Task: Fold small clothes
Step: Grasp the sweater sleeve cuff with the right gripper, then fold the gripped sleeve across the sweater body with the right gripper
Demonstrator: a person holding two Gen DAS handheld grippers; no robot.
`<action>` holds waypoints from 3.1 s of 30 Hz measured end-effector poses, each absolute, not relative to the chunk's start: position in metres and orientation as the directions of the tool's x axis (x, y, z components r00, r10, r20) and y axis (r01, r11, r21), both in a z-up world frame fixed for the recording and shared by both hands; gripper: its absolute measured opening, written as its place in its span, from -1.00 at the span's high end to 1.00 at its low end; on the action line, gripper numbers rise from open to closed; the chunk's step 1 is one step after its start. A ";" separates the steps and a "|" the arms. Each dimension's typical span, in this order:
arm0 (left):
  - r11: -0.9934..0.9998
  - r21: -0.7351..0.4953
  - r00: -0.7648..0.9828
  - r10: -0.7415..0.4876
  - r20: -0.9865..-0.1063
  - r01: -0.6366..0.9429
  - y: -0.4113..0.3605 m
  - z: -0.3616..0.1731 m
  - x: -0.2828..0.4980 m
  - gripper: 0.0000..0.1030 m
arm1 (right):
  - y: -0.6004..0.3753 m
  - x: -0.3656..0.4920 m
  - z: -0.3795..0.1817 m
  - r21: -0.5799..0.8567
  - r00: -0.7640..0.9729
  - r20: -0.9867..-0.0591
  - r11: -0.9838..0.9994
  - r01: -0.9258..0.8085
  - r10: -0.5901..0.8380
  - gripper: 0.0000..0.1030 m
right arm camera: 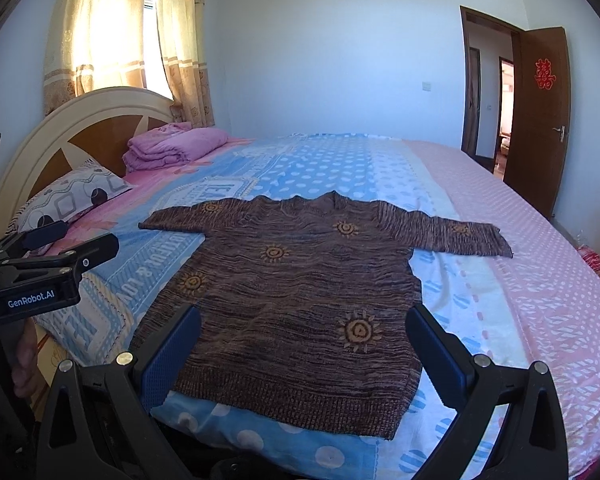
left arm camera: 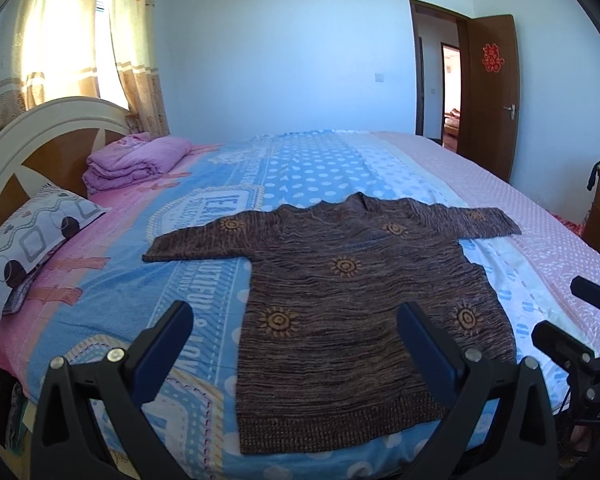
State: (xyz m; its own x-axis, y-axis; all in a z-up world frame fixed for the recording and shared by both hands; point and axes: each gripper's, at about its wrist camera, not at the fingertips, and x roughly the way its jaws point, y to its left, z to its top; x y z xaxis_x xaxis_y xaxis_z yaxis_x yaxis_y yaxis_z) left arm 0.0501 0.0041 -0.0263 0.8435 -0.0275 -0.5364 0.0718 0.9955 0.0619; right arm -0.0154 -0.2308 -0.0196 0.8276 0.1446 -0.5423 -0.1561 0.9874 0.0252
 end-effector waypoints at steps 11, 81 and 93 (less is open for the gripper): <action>0.989 0.094 0.799 -0.033 -0.600 0.111 -0.026 -0.058 0.128 -1.00 | -0.291 0.049 -0.051 0.014 0.795 -0.605 1.000 -0.023 0.027 -0.92; 1.000 0.028 0.632 0.028 -0.774 -0.010 0.016 -0.124 0.290 -1.00 | -0.260 0.357 -0.036 0.134 0.710 -0.672 0.978 -0.162 0.210 0.88; 0.989 0.019 0.638 -0.078 -0.766 0.144 -0.025 -0.093 0.301 -0.99 | -0.309 0.308 -0.111 0.336 0.608 -0.716 0.933 -0.130 0.343 -0.05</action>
State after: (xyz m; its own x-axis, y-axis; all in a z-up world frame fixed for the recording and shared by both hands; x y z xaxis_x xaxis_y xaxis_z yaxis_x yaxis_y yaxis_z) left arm 0.3010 -0.0251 -0.0933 0.6381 -0.0783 -0.7660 0.1442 0.9894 0.0190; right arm 0.3077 -0.3093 -0.1106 0.6083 0.3427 -0.7159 -0.1303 0.9329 0.3359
